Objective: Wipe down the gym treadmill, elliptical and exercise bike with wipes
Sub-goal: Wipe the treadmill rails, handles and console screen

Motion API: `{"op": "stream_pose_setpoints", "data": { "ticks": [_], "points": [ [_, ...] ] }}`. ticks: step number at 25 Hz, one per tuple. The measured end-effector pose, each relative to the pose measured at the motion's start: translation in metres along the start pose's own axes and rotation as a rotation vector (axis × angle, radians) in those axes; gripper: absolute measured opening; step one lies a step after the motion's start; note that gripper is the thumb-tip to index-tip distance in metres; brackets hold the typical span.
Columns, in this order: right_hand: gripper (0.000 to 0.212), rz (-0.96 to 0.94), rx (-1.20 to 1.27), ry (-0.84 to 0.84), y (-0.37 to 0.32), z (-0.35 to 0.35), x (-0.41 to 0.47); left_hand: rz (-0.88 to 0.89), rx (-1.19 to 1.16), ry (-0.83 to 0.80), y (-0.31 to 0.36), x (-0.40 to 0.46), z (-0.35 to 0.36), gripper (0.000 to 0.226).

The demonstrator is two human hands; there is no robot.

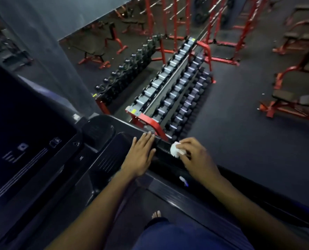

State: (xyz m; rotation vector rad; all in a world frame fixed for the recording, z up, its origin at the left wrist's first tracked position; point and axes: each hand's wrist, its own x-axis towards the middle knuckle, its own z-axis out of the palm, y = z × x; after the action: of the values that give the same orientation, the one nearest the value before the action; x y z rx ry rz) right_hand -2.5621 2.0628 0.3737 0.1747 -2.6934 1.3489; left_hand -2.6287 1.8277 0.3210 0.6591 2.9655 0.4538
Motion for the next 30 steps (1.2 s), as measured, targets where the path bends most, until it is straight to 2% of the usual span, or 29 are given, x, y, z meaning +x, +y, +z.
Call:
{"op": "stream_pose_setpoints", "data": {
  "ticks": [3, 4, 7, 10, 13, 16, 18, 21, 25, 30],
  "points": [
    [0.016, -0.068, -0.166, -0.104, -0.011, 0.023, 0.030, 0.031, 0.026, -0.060, -0.018, 0.033, 0.008, 0.105],
    [0.015, -0.098, -0.230, -0.150, -0.011, 0.031, 0.035, 0.043, 0.027, -0.063, -0.024, 0.038, 0.014, 0.108],
    [0.014, -0.122, -0.396, -0.258, -0.007, 0.043, 0.041, 0.078, 0.003, -0.011, -0.033, 0.040, 0.027, 0.096],
    [0.015, -0.135, -0.457, -0.283, -0.003, 0.044, 0.043, 0.106, -0.008, 0.002, -0.035, 0.039, 0.030, 0.079],
    [0.014, -0.090, -0.451, -0.170, 0.008, 0.048, 0.042, 0.121, -0.018, 0.010, -0.039, 0.039, 0.030, 0.065],
    [0.016, -0.036, -0.355, 0.019, 0.014, 0.044, 0.049, 0.137, -0.019, -0.018, -0.042, 0.040, 0.029, 0.065],
    [0.009, -0.093, -0.367, 0.051, 0.013, 0.047, 0.060, 0.154, -0.028, -0.005, -0.045, 0.040, 0.031, 0.063],
    [0.007, -0.156, -0.438, -0.045, 0.005, 0.070, 0.078, 0.162, -0.053, -0.005, -0.049, 0.041, 0.033, 0.060],
    [0.022, -0.173, -0.452, -0.134, 0.004, 0.095, 0.080, 0.170, -0.061, -0.016, -0.048, 0.041, 0.033, 0.063],
    [0.006, -0.155, -0.466, -0.145, 0.044, 0.046, 0.034, 0.174, -0.020, 0.005, -0.049, 0.041, 0.035, 0.064]
  ]
}}
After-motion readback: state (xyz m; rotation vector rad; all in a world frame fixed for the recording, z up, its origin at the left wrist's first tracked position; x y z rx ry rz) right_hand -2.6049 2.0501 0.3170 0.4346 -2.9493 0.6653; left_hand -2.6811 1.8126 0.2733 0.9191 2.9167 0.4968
